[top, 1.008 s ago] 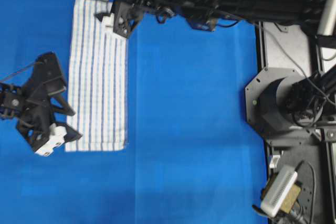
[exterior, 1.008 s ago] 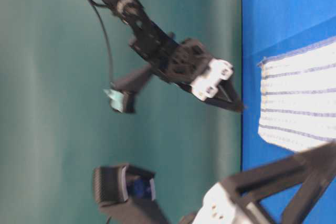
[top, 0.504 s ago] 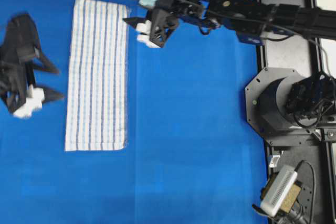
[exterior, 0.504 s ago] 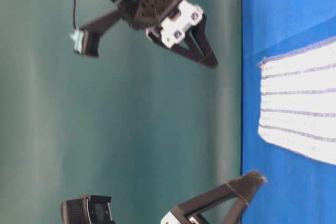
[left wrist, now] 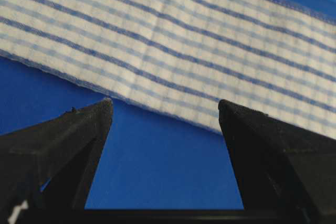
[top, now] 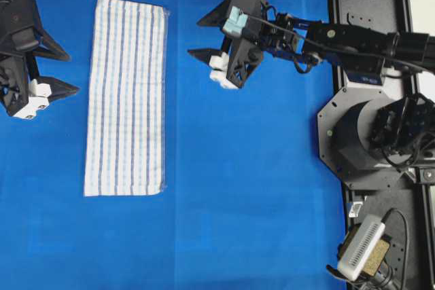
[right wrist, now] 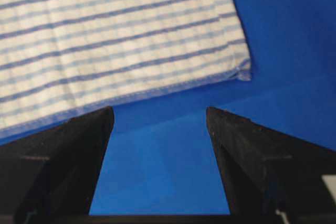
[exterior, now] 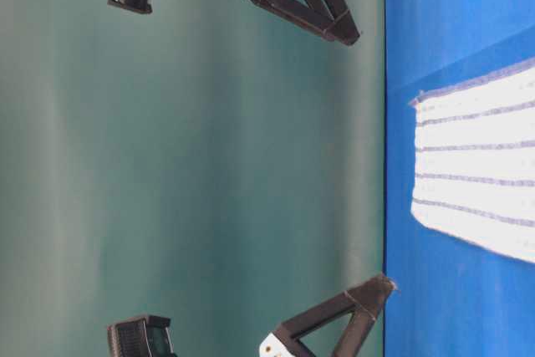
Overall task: Fold the blue towel.
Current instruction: 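Move both grippers to the top corners of the strip and grasp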
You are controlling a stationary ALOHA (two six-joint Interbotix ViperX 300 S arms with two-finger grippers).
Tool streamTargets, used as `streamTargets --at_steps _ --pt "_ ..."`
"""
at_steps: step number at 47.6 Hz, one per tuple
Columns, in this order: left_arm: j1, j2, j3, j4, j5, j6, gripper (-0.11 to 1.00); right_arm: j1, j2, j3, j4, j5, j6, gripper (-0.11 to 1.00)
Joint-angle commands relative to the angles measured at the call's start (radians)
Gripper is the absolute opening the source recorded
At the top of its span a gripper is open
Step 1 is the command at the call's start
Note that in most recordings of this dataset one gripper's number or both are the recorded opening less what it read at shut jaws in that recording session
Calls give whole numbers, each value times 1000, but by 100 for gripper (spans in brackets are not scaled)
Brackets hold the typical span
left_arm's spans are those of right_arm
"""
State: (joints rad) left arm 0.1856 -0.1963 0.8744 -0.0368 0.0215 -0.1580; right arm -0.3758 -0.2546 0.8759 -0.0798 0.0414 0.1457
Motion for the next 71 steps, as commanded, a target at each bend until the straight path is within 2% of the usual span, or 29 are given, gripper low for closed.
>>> streamTargets --at_steps 1,12,19,31,40,50,62,71 --pt "6 -20 -11 3 -12 3 76 6 -18 -9 3 -8 3 85" --pt "14 -20 -14 3 -12 6 76 6 -11 -18 2 -11 3 85" --pt "61 0 -37 5 -18 20 76 -21 18 -43 -2 -29 0 85" --pt "206 112 -103 5 -91 175 76 -110 170 -138 -6 -80 -9 85" --pt "307 232 -156 5 -156 233 76 -158 290 -199 -8 -129 -11 85" --pt "362 333 -198 5 -224 245 76 -175 391 -233 -6 -190 -11 85" --pt "370 434 -229 2 -310 245 76 -181 483 -255 -3 -233 -9 85" --pt "377 495 -247 -2 -324 244 75 -192 512 -256 -2 -233 -9 85"
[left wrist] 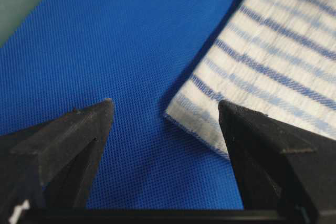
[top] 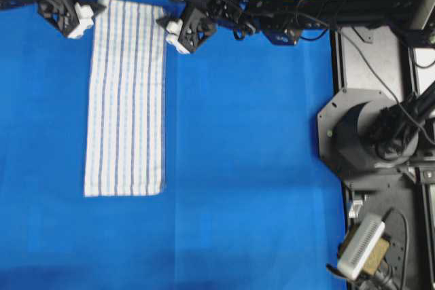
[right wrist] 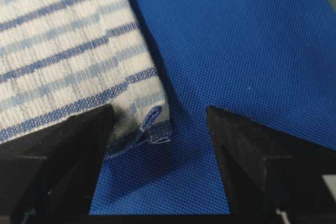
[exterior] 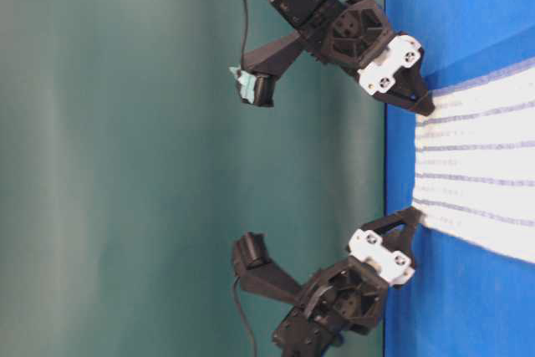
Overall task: Fold the blue towel.
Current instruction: 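Move both grippers to the top corners of the strip and grasp, then pull the top edge downward over the strip, folding it in half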
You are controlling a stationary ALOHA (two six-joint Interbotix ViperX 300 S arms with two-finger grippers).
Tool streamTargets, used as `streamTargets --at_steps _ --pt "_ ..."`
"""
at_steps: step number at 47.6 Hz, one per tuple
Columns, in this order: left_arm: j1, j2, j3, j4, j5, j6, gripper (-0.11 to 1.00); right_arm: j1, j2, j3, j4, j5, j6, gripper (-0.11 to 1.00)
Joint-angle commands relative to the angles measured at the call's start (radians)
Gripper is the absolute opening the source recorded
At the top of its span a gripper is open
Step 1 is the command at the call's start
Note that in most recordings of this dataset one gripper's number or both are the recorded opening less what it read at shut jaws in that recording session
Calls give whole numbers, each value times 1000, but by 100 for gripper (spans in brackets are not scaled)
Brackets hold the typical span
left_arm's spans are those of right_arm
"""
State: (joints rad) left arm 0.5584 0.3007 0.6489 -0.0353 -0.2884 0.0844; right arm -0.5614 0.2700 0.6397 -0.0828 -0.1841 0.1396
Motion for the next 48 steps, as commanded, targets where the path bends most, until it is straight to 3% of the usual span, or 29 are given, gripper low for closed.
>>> streamTargets --at_steps 1,7,14,17,25,28,48 --pt "5 5 -23 -3 -14 2 74 -6 -11 -20 2 -9 -3 85" --pt "5 29 -37 -5 -14 -6 70 -6 -8 -15 2 -9 -3 84" --pt "-5 51 -40 -5 -14 -6 49 2 -8 -8 -2 -9 -3 76" --pt "-11 57 -41 -5 -14 -5 35 9 -8 -6 -3 -9 -5 66" --pt "-23 54 -37 -5 -9 -3 8 17 -8 -6 -3 -9 -9 23" --pt "-28 54 -35 -5 -9 -5 7 17 -8 -5 -5 -9 -9 18" --pt "-40 -20 -25 -3 6 -2 7 17 -38 -9 -5 -3 -11 18"
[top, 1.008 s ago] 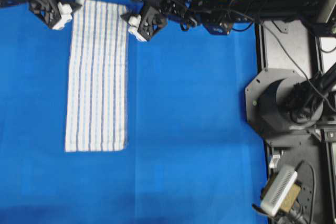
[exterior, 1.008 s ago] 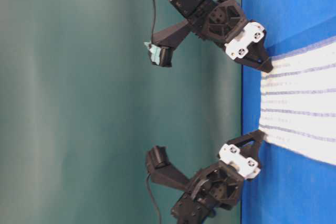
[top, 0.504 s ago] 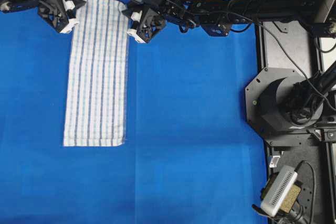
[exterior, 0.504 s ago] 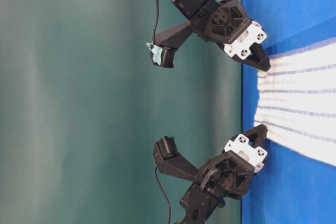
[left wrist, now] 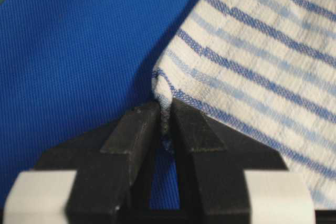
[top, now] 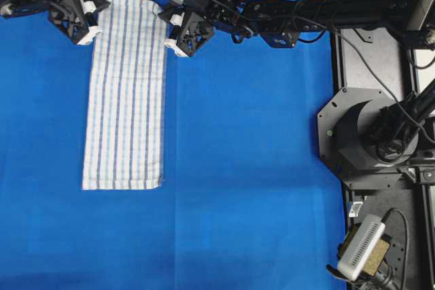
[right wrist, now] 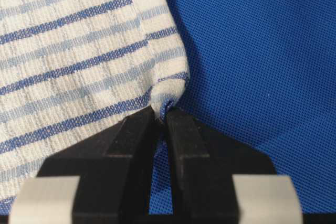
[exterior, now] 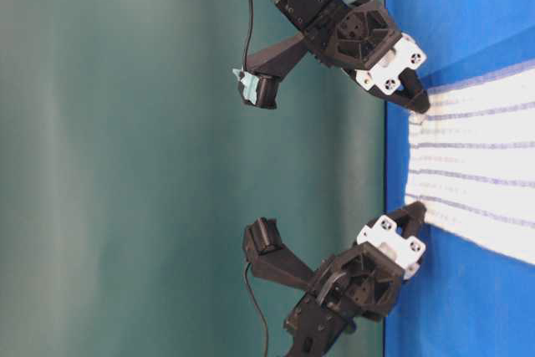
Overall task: Fold the blue towel.
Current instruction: 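Pull the top edge downward over the strip, folding it in half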
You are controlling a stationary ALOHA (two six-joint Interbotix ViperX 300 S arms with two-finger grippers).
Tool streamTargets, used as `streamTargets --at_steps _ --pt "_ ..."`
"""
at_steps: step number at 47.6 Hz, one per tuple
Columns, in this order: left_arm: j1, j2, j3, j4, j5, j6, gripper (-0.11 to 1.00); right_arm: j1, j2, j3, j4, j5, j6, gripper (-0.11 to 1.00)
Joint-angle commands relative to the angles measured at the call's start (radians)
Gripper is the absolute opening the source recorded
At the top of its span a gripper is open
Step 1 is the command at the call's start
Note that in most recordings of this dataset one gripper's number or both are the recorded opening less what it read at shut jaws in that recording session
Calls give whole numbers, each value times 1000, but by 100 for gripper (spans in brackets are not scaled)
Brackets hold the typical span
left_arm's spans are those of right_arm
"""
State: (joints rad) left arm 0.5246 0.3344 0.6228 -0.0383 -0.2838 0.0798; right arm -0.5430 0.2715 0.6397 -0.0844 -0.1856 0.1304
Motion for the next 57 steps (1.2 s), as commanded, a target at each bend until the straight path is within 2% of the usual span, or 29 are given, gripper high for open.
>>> streamTargets --at_steps 1,9,23,36,46,57 --pt "-6 -61 2 0 3 3 7 -2 -46 -8 -3 -2 -2 18" --pt "-26 -118 17 -2 20 6 7 3 -98 2 -3 9 -2 18" --pt "-60 -140 32 0 26 2 7 35 -126 6 -3 29 6 18" --pt "-153 -235 92 -2 60 -5 7 133 -212 66 8 60 23 18" --pt "-272 -296 152 -5 60 -31 7 236 -265 127 61 55 44 18" --pt "-405 -316 202 -5 61 -124 7 380 -275 160 155 54 51 18"
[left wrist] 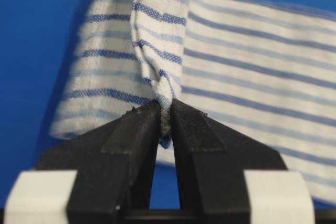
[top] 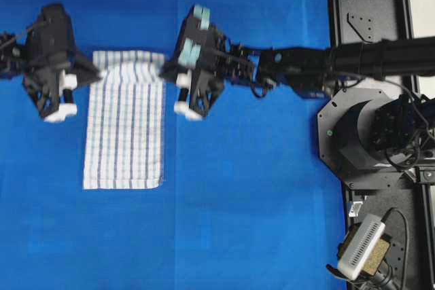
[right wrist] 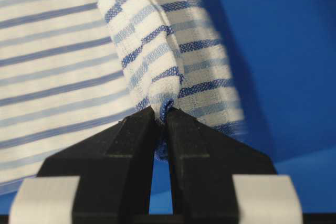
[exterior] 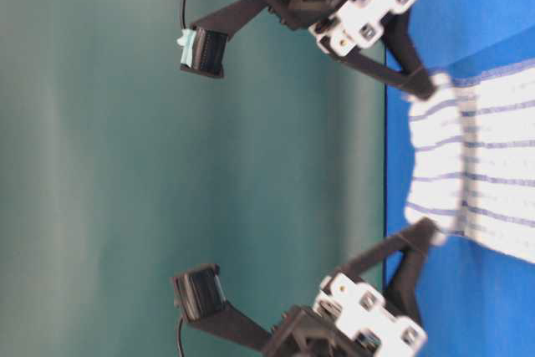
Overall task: Fold the blue towel.
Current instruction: 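Pull the top edge downward over the strip, folding it in half, then release the towel and retract both grippers outward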
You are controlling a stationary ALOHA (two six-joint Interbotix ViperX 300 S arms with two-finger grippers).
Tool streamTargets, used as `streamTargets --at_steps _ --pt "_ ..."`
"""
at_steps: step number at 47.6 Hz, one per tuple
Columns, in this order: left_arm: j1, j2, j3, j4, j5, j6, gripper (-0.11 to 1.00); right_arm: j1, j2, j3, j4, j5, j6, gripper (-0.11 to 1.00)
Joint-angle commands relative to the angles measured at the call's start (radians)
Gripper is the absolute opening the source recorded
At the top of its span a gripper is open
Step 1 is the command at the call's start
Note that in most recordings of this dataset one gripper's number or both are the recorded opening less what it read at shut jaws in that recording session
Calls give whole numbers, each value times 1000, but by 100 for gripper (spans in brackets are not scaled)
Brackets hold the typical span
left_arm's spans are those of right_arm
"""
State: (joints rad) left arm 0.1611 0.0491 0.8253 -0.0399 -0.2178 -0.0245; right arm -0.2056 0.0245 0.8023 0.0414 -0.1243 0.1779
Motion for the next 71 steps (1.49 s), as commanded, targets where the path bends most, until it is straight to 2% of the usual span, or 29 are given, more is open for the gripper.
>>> streamTargets --at_steps 1,11,24,44,58,71 --pt "-52 -31 3 -3 -6 -28 7 55 -28 -3 37 -8 3 18" --pt "-176 -26 6 -3 -6 -94 7 166 -29 11 118 -9 3 18" --pt "-287 -14 -6 -6 -11 -143 7 261 -23 11 164 -9 3 18" --pt "-313 -11 -6 -6 -6 -161 7 299 -8 2 178 -11 3 18" --pt "-334 3 -5 -6 -6 -160 7 324 21 -5 212 -20 3 18" --pt "-336 31 -11 -6 -6 -160 7 330 32 -6 215 -26 3 18"
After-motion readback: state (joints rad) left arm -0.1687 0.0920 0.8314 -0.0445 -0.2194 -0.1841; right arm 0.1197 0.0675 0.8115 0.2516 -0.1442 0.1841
